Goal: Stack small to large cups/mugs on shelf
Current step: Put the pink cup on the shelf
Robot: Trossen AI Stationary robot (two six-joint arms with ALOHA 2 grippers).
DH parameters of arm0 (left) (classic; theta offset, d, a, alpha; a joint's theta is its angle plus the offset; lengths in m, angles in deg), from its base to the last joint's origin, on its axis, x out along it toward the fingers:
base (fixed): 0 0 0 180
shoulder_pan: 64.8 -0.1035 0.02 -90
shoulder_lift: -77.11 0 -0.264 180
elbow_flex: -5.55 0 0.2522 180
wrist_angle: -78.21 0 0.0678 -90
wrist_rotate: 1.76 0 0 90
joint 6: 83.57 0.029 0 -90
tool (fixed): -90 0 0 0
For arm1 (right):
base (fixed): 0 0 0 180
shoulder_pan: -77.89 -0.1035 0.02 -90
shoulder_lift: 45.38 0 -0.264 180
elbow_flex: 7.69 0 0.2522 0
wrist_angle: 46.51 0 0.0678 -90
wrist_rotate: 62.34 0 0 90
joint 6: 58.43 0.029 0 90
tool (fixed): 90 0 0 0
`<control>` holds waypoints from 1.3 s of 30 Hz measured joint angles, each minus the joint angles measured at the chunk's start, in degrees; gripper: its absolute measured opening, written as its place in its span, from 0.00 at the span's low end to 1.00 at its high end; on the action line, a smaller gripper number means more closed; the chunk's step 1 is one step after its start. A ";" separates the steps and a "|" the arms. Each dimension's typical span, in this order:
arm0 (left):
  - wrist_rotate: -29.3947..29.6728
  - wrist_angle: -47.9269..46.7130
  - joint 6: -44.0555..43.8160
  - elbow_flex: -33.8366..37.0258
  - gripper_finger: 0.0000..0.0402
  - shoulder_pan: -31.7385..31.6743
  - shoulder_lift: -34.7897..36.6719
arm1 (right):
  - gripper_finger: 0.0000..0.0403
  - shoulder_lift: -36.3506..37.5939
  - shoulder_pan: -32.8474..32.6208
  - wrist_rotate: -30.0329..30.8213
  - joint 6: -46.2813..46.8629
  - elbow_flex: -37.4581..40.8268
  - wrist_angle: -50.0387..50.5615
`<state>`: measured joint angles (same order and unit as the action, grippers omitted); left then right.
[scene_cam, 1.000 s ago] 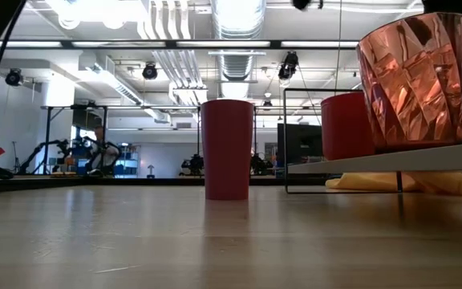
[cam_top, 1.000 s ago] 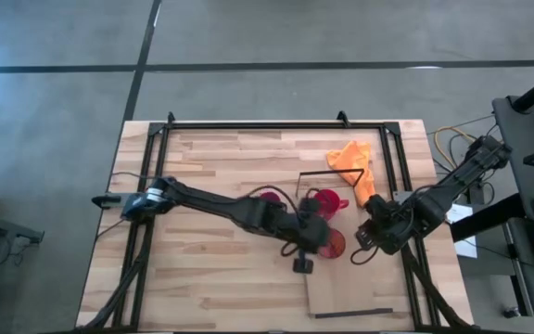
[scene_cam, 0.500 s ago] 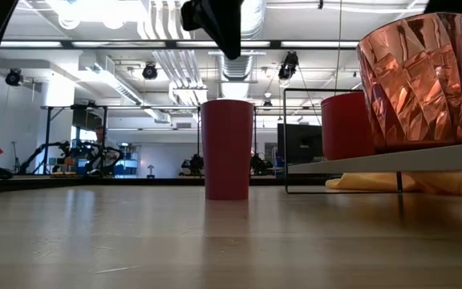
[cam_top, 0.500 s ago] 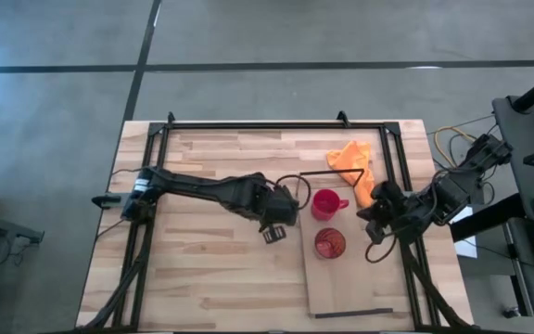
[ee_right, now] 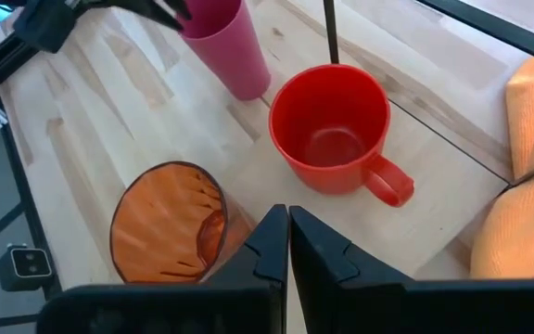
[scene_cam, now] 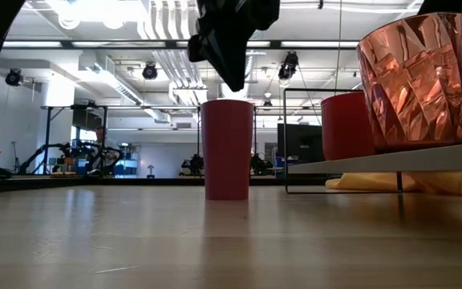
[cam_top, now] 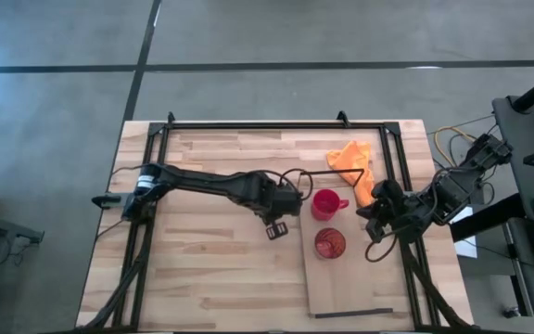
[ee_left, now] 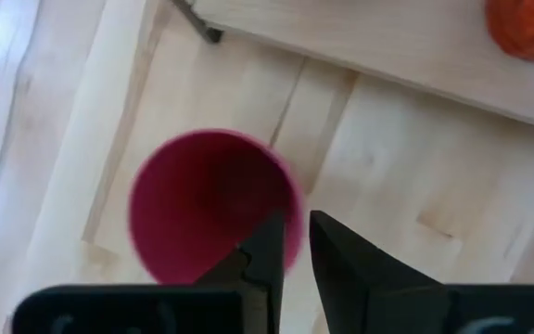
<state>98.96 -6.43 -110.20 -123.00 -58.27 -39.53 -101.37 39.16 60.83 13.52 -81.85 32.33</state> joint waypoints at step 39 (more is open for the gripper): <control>-4.83 7.82 -0.01 6.87 0.09 -1.93 -0.36 | 0.02 0.02 -0.01 -0.07 0.02 0.09 0.77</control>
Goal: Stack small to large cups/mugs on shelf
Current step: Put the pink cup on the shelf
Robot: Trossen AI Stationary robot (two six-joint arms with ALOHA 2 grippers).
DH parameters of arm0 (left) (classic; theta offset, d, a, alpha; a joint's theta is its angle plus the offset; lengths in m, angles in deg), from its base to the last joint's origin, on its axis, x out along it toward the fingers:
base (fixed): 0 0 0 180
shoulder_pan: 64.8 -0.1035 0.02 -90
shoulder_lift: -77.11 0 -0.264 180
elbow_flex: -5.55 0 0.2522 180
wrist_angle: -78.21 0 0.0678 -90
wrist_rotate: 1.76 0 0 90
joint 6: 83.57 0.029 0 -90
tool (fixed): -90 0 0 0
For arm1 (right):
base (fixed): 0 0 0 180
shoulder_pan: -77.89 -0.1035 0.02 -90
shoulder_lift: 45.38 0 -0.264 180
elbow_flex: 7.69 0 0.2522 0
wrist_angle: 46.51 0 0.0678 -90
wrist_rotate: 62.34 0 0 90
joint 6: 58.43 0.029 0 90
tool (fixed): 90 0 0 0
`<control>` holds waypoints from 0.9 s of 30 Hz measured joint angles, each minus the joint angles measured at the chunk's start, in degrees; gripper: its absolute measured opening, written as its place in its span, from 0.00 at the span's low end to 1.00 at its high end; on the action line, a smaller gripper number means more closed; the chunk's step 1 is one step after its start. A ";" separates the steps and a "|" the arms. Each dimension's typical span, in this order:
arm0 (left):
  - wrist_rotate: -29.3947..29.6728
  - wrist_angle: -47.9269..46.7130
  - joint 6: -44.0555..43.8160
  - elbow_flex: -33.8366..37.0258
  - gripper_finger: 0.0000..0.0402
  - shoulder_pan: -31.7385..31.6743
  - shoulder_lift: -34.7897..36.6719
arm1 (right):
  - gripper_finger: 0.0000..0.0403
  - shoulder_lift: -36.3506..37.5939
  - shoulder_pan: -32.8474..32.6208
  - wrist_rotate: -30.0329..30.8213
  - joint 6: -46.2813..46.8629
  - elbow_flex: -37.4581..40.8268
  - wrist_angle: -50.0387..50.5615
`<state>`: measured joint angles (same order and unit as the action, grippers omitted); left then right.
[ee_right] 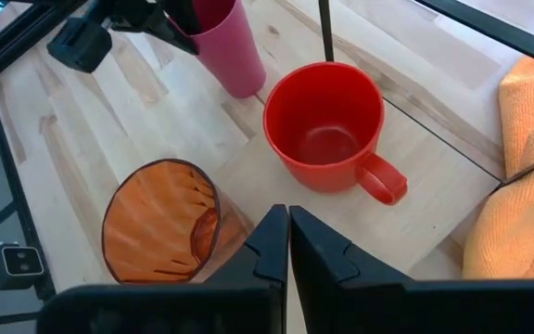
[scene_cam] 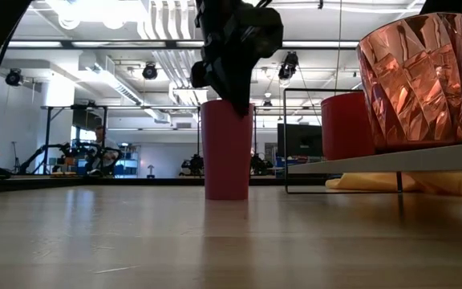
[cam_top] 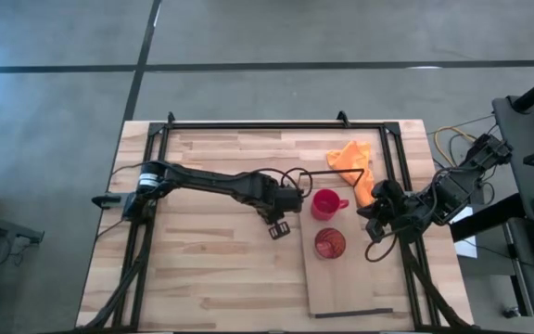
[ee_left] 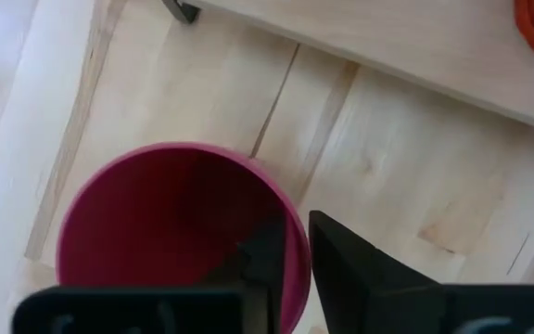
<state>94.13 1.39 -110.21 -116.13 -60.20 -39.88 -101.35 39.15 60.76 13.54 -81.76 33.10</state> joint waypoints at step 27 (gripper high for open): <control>-9.60 9.27 8.48 -3.13 0.00 16.87 0.58 | 0.02 0.02 0.02 2.34 0.02 0.00 4.92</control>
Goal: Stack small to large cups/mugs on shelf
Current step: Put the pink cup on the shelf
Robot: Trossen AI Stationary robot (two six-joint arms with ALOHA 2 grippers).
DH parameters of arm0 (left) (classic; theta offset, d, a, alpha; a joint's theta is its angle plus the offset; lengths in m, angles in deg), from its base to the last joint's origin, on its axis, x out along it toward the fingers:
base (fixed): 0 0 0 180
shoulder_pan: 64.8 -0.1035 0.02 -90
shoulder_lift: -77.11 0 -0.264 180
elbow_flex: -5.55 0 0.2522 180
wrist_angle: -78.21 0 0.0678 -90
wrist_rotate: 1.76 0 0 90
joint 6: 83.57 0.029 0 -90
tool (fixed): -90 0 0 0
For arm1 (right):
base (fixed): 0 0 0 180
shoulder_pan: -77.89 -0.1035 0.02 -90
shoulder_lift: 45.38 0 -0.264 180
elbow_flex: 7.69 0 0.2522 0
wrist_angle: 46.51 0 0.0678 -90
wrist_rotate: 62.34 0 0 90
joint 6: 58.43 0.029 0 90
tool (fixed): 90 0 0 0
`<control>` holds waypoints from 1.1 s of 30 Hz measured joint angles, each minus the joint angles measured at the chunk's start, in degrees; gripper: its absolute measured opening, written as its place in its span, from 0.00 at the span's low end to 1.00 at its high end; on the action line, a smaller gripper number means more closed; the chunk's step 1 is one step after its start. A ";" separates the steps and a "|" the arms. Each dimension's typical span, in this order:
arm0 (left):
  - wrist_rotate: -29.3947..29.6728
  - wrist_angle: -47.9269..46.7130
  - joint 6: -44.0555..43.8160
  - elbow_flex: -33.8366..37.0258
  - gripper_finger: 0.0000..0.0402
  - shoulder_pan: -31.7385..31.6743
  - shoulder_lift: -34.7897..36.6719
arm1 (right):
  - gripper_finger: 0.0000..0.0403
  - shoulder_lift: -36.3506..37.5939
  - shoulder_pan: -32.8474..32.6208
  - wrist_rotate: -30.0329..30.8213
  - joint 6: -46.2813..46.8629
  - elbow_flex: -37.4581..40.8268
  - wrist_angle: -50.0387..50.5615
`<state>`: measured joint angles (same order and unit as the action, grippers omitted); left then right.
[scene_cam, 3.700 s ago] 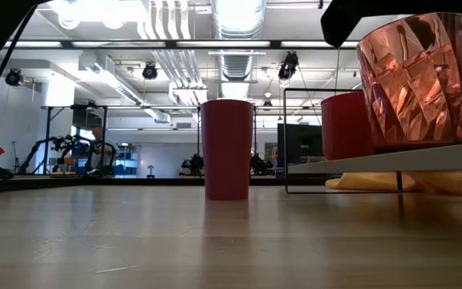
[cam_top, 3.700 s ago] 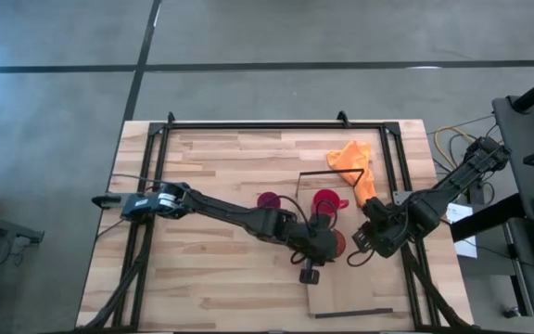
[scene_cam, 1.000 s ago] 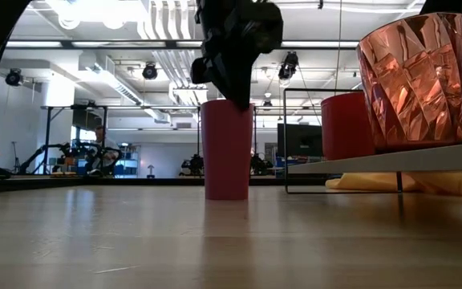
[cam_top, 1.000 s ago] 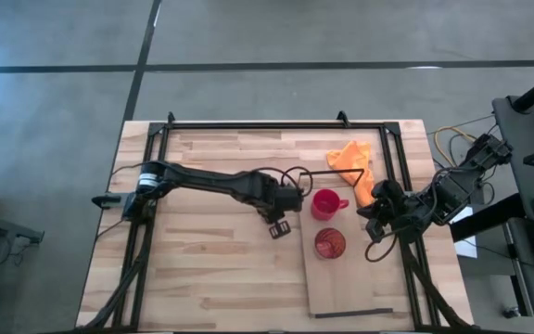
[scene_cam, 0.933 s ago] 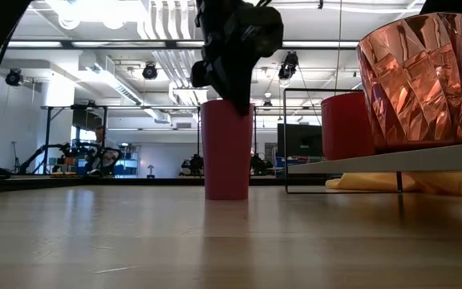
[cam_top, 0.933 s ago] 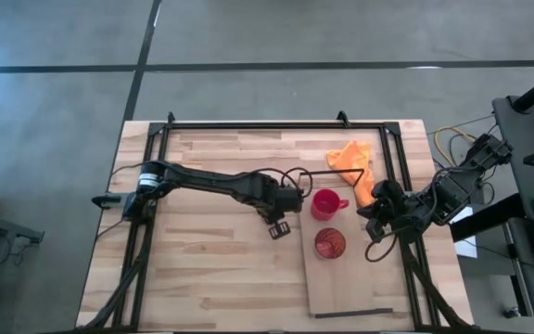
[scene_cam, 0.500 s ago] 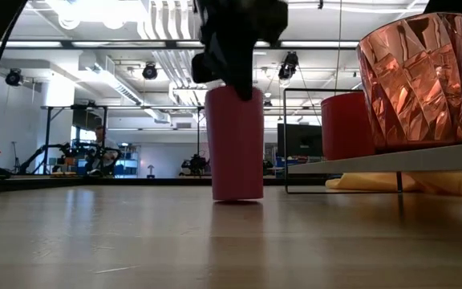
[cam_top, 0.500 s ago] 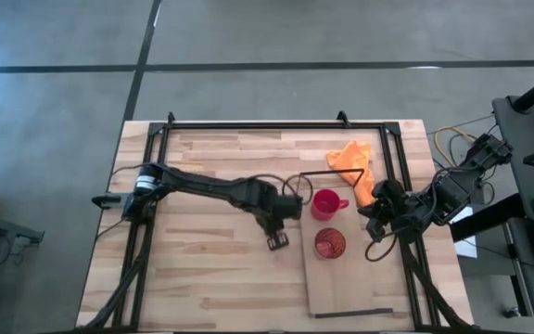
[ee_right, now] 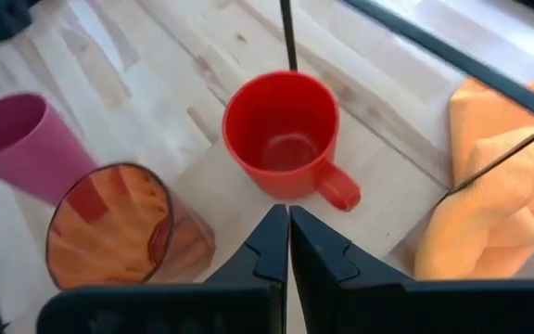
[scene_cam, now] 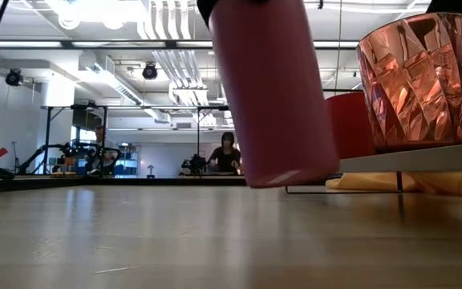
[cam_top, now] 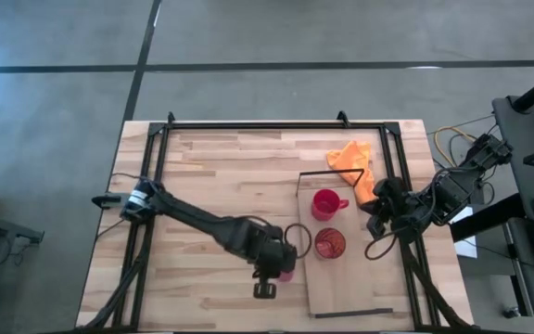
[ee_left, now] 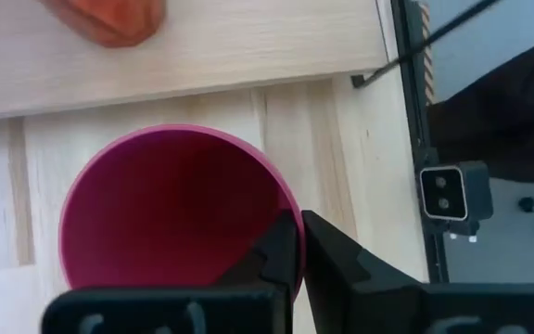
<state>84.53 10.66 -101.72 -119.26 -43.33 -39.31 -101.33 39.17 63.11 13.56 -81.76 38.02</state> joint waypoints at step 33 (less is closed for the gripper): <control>3.53 6.46 -5.55 6.39 0.03 4.87 -0.14 | 0.02 0.02 -0.04 -8.88 -12.66 0.00 -16.13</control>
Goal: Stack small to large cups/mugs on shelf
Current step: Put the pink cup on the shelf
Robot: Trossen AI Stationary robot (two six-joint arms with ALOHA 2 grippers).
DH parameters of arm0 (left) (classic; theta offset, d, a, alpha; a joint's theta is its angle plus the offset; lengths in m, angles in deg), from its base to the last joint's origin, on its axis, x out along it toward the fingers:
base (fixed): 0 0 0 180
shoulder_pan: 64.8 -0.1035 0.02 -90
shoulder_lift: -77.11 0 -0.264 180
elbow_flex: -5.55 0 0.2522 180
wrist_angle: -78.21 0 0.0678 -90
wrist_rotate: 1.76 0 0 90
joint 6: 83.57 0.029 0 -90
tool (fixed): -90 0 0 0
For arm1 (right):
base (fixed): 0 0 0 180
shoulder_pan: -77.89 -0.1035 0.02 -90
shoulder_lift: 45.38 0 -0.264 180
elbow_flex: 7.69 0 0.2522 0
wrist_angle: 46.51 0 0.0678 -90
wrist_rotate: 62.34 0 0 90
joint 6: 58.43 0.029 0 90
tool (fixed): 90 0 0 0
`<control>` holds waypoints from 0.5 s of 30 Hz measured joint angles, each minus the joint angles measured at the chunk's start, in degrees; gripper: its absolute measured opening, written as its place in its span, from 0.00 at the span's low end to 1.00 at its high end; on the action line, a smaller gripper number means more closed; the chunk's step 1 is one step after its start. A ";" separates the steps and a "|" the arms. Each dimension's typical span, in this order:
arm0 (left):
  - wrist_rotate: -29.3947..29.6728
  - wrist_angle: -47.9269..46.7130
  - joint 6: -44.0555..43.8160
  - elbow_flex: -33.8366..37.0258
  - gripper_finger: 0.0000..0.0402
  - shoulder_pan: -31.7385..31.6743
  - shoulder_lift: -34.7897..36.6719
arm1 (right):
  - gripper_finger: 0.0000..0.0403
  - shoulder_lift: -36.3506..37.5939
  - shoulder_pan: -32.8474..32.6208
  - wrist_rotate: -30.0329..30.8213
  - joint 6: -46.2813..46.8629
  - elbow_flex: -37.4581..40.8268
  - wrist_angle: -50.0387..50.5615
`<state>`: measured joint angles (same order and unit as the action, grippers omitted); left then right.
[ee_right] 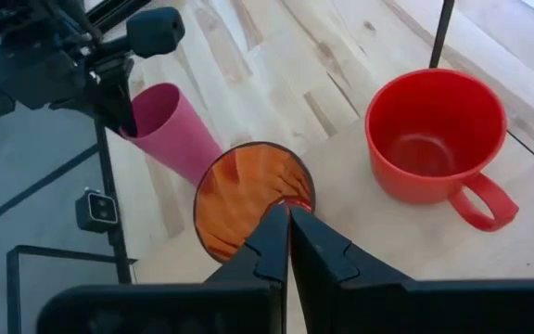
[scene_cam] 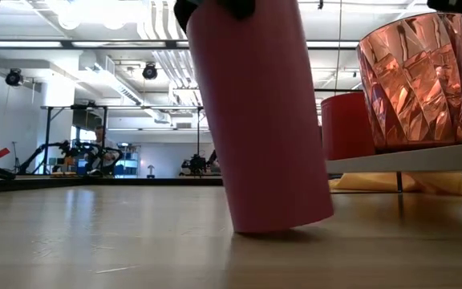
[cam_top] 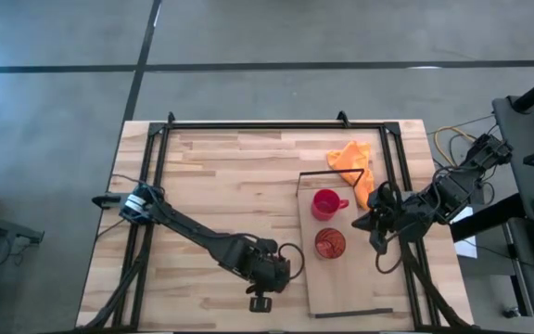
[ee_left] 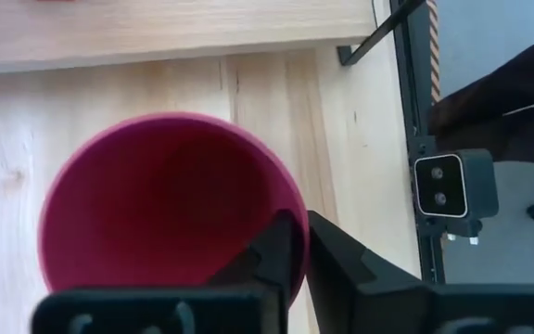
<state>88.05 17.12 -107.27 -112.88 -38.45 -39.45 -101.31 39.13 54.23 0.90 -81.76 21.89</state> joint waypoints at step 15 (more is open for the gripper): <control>-0.09 6.17 -3.02 -0.44 0.12 -0.13 0.00 | 0.02 -0.15 -0.02 -9.65 -10.68 -0.50 -12.93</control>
<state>87.97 23.29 -110.29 -113.32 -38.58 -39.45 -101.45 39.11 44.58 -9.78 -82.26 8.96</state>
